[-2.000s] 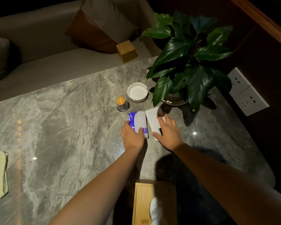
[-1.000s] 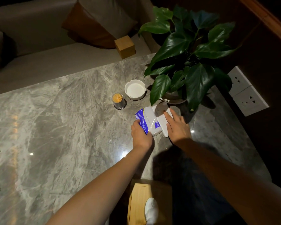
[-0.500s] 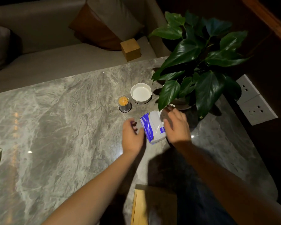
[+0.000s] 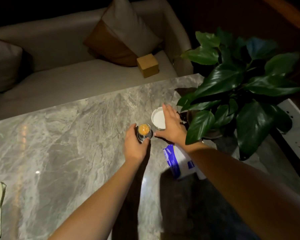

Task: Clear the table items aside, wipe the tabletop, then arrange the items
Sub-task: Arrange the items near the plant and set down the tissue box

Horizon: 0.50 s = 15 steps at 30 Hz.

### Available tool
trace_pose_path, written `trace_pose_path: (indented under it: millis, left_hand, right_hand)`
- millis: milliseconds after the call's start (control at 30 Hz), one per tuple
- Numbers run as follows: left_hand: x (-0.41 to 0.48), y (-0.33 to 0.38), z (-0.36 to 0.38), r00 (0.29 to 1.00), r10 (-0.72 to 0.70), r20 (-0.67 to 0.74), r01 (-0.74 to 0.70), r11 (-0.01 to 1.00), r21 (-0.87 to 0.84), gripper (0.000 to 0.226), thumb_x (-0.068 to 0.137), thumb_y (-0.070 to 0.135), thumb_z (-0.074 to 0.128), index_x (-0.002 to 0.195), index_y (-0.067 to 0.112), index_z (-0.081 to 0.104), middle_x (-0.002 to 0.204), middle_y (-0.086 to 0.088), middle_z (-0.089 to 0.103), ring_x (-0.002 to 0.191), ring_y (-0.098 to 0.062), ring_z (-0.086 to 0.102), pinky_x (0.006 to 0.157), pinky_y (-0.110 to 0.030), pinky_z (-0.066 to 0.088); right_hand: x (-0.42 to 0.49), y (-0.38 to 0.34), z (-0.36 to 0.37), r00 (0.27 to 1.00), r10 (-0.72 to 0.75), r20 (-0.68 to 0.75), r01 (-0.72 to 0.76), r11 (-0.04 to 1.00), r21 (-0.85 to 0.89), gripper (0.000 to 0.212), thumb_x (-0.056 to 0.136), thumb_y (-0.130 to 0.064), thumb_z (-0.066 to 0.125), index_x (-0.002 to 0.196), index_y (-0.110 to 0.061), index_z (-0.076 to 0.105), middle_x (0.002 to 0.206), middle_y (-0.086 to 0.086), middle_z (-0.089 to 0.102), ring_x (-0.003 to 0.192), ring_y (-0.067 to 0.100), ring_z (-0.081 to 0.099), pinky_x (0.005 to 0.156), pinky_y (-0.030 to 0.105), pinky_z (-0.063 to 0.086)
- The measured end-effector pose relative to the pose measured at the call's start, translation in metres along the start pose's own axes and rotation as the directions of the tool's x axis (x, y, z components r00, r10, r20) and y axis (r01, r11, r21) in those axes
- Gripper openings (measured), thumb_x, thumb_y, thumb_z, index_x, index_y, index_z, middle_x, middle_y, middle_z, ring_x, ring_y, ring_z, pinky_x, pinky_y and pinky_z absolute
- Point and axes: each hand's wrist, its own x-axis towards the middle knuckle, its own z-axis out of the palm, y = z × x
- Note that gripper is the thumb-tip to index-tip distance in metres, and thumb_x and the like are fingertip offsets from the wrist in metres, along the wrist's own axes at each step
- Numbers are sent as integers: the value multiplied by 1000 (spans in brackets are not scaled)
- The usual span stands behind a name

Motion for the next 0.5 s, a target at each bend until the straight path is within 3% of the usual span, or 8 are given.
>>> trace_pose_path:
  millis: [67, 233, 400, 500]
  left_hand:
    - [6, -2, 2, 999, 35, 6, -35, 999, 6, 65, 74, 12, 73, 132, 11, 45, 131, -9, 55, 120, -24, 51, 103, -33, 40]
    - [7, -7, 7, 998, 60, -2, -60, 998, 11, 48, 74, 16, 72, 118, 19, 54, 117, -3, 61, 107, -22, 56, 93, -37, 46]
    - [-3, -11, 11, 998, 59, 2, -59, 998, 5, 46, 74, 17, 73, 117, 18, 56, 115, -2, 62, 106, -19, 55, 89, -30, 45]
    - [-7, -12, 10, 997, 69, 20, -69, 997, 23, 48, 74, 18, 73, 118, 18, 55, 116, -2, 62, 107, -19, 56, 91, -33, 47]
  right_hand:
    - [10, 1, 5, 1000, 25, -14, -25, 1000, 8, 120, 65, -34, 85, 152, -19, 2, 160, 8, 6, 145, 35, 9, 115, 49, 18]
    - [15, 3, 3, 999, 26, -35, -25, 999, 32, 110, 68, -24, 82, 151, -20, 10, 154, 7, 20, 137, 35, 24, 109, 49, 31]
    - [10, 25, -2, 997, 20, -80, -28, 995, -94, 109, 67, -48, 76, 148, -25, 7, 151, 9, 26, 134, 35, 32, 109, 49, 34]
    - [7, 31, -6, 993, 19, -115, -34, 990, -133, 107, 66, -54, 74, 147, -25, 10, 148, 12, 31, 133, 36, 33, 109, 49, 33]
